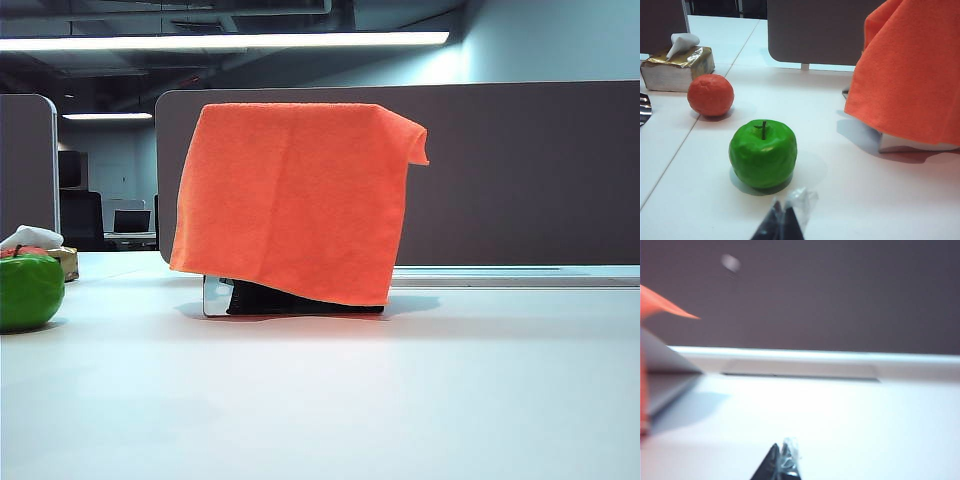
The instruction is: Pick up the cloth from the table and use it to cover the mirror.
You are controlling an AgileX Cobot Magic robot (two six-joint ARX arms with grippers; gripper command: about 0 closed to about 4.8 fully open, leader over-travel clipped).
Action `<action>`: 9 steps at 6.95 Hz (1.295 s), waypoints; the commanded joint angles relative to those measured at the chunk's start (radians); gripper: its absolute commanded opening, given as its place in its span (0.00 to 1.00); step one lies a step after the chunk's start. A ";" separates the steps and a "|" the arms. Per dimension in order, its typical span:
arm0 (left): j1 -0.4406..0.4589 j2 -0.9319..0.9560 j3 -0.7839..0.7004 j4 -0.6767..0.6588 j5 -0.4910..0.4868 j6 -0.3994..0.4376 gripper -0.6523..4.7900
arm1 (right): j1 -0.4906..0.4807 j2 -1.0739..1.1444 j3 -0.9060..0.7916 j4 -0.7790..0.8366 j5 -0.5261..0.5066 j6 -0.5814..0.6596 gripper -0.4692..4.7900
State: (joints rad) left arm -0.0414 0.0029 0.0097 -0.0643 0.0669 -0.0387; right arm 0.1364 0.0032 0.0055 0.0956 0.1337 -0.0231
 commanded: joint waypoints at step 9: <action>0.000 0.001 0.001 0.013 0.000 0.001 0.11 | -0.130 -0.001 -0.006 -0.069 -0.136 -0.097 0.08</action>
State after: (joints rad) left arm -0.0414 0.0029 0.0097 -0.0643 0.0673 -0.0387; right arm 0.0059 0.0032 0.0055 0.0029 -0.0006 -0.1238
